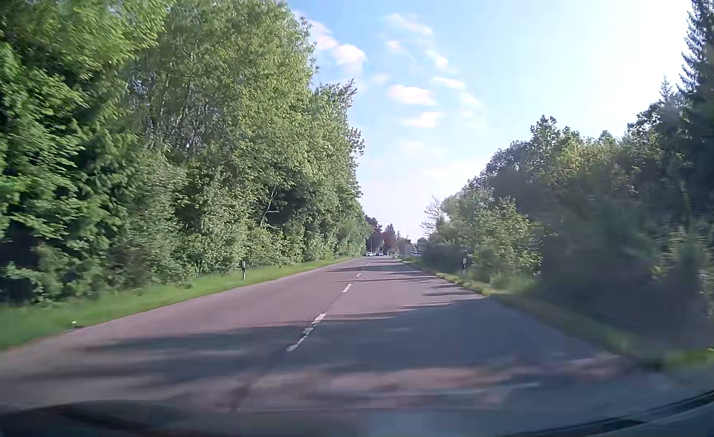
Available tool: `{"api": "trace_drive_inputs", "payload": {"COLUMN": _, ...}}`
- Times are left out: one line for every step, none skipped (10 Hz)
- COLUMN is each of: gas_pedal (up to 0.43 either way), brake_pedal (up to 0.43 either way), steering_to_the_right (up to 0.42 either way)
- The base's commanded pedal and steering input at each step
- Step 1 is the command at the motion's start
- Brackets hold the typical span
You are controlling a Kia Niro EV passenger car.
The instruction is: Follow the waypoints while adhering to traffic rules and regulations
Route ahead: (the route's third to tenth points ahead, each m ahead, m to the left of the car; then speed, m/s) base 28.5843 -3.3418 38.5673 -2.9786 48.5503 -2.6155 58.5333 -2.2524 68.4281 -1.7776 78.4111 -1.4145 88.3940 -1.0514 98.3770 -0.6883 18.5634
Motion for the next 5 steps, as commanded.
{"api": "trace_drive_inputs", "payload": {"gas_pedal": 0.000, "brake_pedal": 0.030, "steering_to_the_right": -0.004}}
{"api": "trace_drive_inputs", "payload": {"gas_pedal": 0.000, "brake_pedal": 0.049, "steering_to_the_right": -0.004}}
{"api": "trace_drive_inputs", "payload": {"gas_pedal": 0.000, "brake_pedal": 0.067, "steering_to_the_right": -0.004}}
{"api": "trace_drive_inputs", "payload": {"gas_pedal": 0.000, "brake_pedal": 0.085, "steering_to_the_right": -0.004}}
{"api": "trace_drive_inputs", "payload": {"gas_pedal": 0.000, "brake_pedal": 0.085, "steering_to_the_right": -0.004}}
